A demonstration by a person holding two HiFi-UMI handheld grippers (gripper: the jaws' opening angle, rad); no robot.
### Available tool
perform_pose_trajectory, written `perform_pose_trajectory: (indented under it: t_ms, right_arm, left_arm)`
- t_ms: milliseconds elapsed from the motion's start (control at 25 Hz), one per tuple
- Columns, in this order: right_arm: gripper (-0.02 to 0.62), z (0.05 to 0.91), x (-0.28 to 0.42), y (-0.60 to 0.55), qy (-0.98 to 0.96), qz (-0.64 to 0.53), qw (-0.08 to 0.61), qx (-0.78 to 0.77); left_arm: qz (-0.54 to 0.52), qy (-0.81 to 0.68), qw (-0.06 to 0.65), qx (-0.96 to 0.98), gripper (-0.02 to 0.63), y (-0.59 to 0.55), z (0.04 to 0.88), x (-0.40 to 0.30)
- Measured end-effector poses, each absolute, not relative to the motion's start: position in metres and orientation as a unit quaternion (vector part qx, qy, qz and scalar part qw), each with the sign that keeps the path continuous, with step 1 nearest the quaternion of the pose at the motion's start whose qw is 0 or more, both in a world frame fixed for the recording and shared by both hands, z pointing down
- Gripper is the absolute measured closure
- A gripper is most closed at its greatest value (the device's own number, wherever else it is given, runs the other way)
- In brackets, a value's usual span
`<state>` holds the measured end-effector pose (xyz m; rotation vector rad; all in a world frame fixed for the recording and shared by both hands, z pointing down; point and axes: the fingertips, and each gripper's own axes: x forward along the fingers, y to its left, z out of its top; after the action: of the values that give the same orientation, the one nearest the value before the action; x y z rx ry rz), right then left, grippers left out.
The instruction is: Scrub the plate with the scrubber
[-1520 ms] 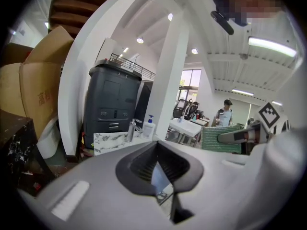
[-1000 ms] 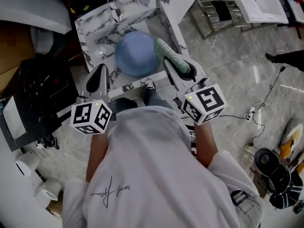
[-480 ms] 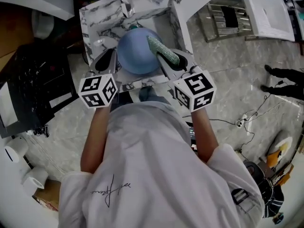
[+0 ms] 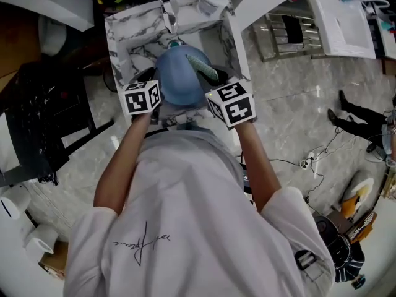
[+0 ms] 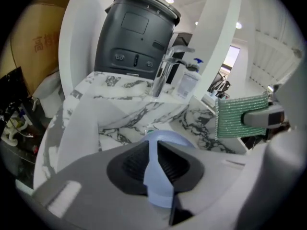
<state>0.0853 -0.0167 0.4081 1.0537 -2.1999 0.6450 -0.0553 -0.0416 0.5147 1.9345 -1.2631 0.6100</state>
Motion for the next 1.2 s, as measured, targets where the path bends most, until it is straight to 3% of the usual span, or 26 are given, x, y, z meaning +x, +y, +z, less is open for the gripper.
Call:
perform_pose_trajectory:
  t_ms: [360,680,1000,1200]
  right_arm:
    - [0.541,0.466,0.045,-0.031,-0.830,0.305,0.351,0.308]
    - [0.529,0.508,0.023,-0.042,-0.800,0.364,0.396,0.266]
    - [0.531,0.548,-0.001,-0.032,-0.770,0.412,0.449,0.192]
    - [0.531,0.570,-0.014,-0.028,-0.756,0.434,0.465,0.157]
  left_arm:
    - [0.258,-0.513,0.430,0.696,0.549,-0.047,0.568,-0.074]
    - [0.289,-0.507,0.483,0.652,0.476,-0.034,0.606,-0.082]
    - [0.277,-0.497,0.539,0.621,0.476,-0.024,0.633,-0.082]
    - [0.281,-0.495,0.536,0.623,0.477,-0.025,0.634,-0.081]
